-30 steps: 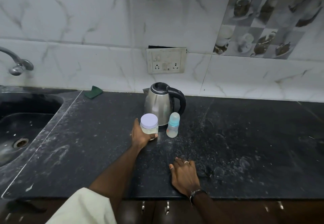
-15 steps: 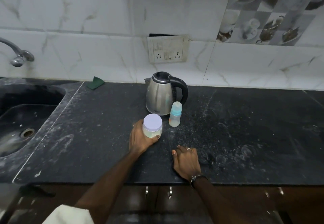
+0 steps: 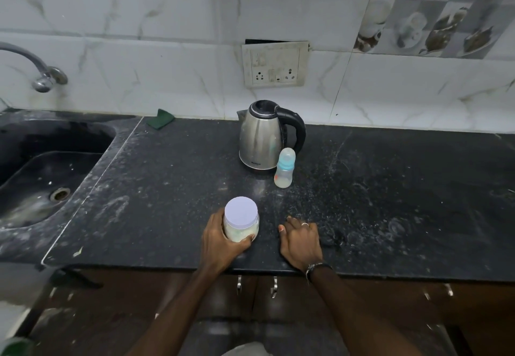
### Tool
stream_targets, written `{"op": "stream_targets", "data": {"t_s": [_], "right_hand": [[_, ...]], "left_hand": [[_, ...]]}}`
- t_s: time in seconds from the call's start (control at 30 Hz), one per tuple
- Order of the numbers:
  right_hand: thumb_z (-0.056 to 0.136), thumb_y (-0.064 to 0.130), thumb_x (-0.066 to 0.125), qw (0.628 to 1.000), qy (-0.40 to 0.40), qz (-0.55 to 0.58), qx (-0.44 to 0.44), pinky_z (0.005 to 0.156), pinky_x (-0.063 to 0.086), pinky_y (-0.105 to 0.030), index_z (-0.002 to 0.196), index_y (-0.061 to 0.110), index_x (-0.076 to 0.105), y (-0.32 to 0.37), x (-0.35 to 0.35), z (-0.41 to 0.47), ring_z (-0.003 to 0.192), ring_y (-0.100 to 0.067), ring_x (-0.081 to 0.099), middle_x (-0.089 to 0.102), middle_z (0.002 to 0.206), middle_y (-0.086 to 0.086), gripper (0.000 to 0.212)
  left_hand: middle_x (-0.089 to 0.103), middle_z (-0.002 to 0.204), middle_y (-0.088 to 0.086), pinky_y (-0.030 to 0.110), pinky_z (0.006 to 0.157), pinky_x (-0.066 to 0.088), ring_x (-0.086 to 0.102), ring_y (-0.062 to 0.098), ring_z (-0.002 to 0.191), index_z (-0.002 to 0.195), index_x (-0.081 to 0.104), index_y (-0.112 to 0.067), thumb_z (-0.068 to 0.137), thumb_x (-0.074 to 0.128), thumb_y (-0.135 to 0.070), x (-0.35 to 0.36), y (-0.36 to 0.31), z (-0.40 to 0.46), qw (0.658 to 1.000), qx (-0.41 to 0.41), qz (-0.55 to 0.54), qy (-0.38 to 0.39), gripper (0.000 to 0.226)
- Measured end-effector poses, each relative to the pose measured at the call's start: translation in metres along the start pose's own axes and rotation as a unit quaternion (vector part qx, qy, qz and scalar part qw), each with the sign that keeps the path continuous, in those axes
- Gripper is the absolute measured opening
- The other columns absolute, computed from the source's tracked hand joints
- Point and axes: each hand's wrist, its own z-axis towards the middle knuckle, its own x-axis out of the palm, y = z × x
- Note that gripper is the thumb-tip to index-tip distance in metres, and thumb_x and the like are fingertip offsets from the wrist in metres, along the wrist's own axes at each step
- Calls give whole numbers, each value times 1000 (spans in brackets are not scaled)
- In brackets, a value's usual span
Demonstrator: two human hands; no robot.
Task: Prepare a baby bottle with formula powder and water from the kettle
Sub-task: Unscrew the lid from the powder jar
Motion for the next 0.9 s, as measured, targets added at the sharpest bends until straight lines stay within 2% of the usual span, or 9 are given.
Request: {"op": "stream_targets", "data": {"t_s": [0.1, 0.2, 0.3, 0.4, 0.53, 0.63, 0.7, 0.77, 0.9], "right_hand": [[100, 35, 38, 1000, 9, -2, 2, 90, 38, -41, 105, 17, 72, 1, -4, 2, 100, -24, 67, 69, 122, -2, 39], [99, 33, 39, 999, 6, 31, 33, 87, 39, -38, 93, 19, 69, 5, -21, 15, 88, -23, 66, 72, 103, -2, 34], [97, 26, 48, 988, -50, 130, 65, 70, 47, -34, 89, 14, 66, 20, -57, 35, 80, -30, 66, 71, 92, -10, 24], [95, 44, 50, 984, -31, 176, 27, 60, 40, -31, 81, 15, 65, 49, -100, 54, 77, -34, 65, 70, 84, -12, 35], [86, 71, 44, 994, 39, 31, -99, 65, 36, -35, 80, 14, 60, 92, -127, 62, 87, -36, 64, 69, 93, -16, 60], [83, 67, 54, 987, 72, -53, -135, 65, 40, -34, 98, 13, 69, 113, -124, 58, 95, -33, 67, 70, 102, -12, 59], [83, 63, 56, 984, 95, -72, -135, 66, 44, -34, 104, 14, 69, 119, -120, 56, 97, -31, 67, 70, 105, -10, 55], [84, 61, 56, 983, 108, -58, -138, 68, 46, -34, 105, 13, 69, 118, -120, 56, 97, -32, 67, 69, 106, -11, 54], [81, 57, 63, 981, 131, -8, -146, 69, 43, -34, 101, 9, 67, 113, -123, 60, 94, -34, 65, 69, 105, -15, 51]], "left_hand": [[59, 124, -3, 27, 90, 49, 55, 8, 109, 131, 52, -19, 50, 85, -47, -1, -1, -6, 1000, -2, -5, 4, 92], [60, 124, -4, 26, 90, 49, 55, 7, 109, 130, 53, -19, 51, 87, -46, -2, -1, -9, 1000, -2, -2, 3, 91], [61, 122, -6, 23, 89, 47, 54, 4, 108, 130, 54, -19, 51, 88, -45, -2, 0, -9, 1000, -1, 3, 3, 90], [60, 121, -10, 20, 87, 46, 55, 3, 106, 129, 54, -21, 51, 89, -46, -2, 2, -8, 1000, 1, 3, 10, 89], [65, 115, -9, 30, 87, 54, 62, 7, 103, 122, 55, -27, 51, 91, -41, -3, 4, -4, 1000, 2, -12, 26, 81], [65, 100, -11, 37, 77, 56, 64, 7, 90, 104, 55, -33, 47, 89, -48, -4, 5, -2, 1000, -8, -5, 27, 68], [66, 98, -11, 38, 75, 58, 64, 5, 89, 103, 56, -31, 45, 87, -51, -5, 5, -2, 999, -12, -5, 29, 69], [67, 98, -12, 34, 75, 58, 65, 4, 89, 106, 57, -31, 44, 89, -51, -5, 6, -1, 1000, -10, -9, 27, 73], [67, 96, -24, 12, 69, 52, 66, -2, 87, 105, 55, -46, 44, 93, -49, -3, 2, -2, 1000, 6, -16, 10, 72]]}}
